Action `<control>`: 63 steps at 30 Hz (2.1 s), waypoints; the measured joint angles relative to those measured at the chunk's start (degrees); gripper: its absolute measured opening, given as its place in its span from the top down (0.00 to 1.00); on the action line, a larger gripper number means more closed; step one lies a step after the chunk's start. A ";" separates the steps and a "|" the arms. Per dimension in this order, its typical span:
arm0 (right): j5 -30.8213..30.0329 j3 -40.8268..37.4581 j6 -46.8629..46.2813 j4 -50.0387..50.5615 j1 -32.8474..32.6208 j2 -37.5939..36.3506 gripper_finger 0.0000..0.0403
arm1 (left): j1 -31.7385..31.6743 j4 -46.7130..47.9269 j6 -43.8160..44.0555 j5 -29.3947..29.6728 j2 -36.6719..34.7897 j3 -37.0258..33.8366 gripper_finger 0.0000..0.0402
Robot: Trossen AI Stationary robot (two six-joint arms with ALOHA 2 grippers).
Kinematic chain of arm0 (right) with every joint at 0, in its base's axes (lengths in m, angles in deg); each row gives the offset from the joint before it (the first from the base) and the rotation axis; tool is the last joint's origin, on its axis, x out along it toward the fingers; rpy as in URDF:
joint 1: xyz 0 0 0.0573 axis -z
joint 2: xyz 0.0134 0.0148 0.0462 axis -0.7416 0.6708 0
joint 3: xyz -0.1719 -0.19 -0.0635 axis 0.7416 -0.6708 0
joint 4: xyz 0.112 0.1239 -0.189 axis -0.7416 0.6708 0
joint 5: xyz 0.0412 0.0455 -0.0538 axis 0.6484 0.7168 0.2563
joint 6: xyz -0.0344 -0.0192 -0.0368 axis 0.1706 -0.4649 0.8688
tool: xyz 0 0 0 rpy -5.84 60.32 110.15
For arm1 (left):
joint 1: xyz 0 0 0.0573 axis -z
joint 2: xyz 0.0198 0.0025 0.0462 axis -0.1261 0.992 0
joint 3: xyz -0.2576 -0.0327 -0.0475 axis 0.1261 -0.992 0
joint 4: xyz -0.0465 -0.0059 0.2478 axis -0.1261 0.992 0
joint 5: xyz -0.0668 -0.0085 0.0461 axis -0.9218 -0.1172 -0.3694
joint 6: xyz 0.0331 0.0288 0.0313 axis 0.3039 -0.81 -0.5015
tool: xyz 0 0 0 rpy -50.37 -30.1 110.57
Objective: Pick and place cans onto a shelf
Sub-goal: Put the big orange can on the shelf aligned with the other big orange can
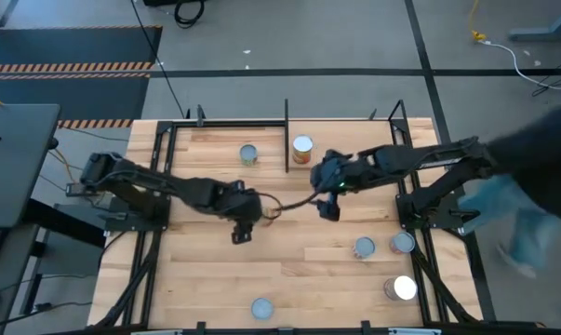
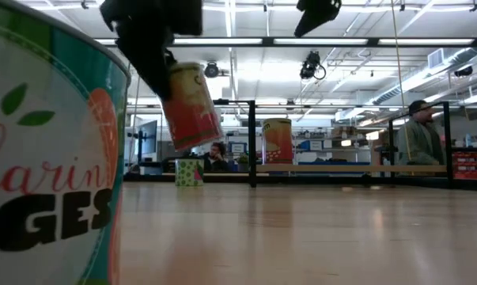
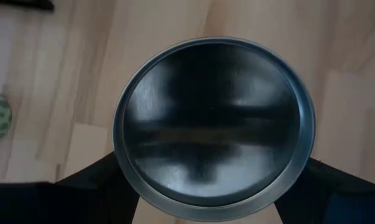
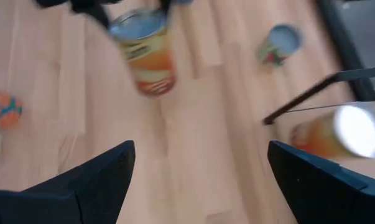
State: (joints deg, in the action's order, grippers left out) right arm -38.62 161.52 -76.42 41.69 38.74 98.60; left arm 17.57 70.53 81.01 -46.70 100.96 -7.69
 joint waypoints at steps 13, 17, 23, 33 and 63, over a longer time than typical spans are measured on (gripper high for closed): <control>5.28 -0.04 11.10 -0.49 -5.64 13.65 0.07 | -2.35 4.94 -5.58 -1.81 11.66 4.94 0.27; 5.26 -0.04 11.71 -1.02 -6.46 14.00 0.07 | -1.37 3.81 -5.50 -1.87 11.77 4.96 0.26; 5.28 -0.04 11.40 -2.15 -6.64 13.21 0.07 | -1.09 1.33 -3.27 -2.73 11.77 4.96 0.21; 5.26 -0.04 11.32 -5.99 -6.59 13.48 0.07 | -0.76 3.41 -1.72 -2.99 11.00 4.94 0.21; 1.11 -0.02 8.36 -36.02 0.47 26.77 0.01 | 17.88 28.52 32.62 20.11 -28.58 4.96 0.21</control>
State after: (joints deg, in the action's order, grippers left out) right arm -37.50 161.50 -68.06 5.67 39.20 125.38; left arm 35.45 99.05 113.63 -26.59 72.38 -2.73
